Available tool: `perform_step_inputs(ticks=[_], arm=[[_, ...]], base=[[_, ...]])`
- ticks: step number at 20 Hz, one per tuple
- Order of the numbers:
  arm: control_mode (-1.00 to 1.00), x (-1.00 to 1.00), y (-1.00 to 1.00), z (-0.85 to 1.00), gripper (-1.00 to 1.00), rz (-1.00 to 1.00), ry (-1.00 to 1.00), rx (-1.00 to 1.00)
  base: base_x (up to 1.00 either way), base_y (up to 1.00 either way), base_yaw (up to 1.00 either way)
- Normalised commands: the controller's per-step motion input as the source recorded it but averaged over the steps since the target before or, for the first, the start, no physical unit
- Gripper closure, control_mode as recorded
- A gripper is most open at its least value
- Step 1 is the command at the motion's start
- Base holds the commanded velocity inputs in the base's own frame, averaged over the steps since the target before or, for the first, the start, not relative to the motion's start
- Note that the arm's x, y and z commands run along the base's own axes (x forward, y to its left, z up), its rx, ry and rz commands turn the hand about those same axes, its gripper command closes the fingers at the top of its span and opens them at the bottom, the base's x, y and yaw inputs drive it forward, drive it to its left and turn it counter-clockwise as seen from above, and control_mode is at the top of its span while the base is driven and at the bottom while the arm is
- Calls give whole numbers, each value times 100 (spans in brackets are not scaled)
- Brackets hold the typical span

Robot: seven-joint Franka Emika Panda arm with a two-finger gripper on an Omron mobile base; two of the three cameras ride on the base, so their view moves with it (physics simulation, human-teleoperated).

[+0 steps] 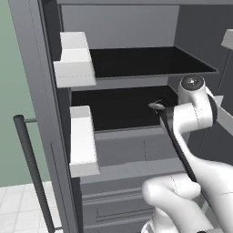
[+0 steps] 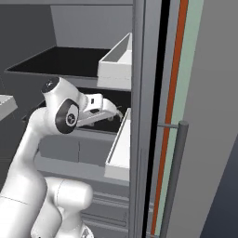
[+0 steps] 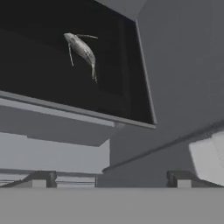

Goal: Open the fridge, remove the banana, broccoli, and fish, and place them on any counter.

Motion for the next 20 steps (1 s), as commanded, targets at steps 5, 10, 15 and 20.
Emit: perform_step_inputs(ticks=[5, 10, 15, 20], arm=[[-100, 82, 1, -2, -100, 4, -3, 0], [-100, 77, 0, -14, -100, 0, 0, 0], [-100, 50, 0, -24, -100, 0, 0, 1], [-100, 29, 0, -29, -100, 1, 0, 4]], base=[[0, 0, 0], [0, 0, 0], [0, 0, 0], [0, 0, 0]])
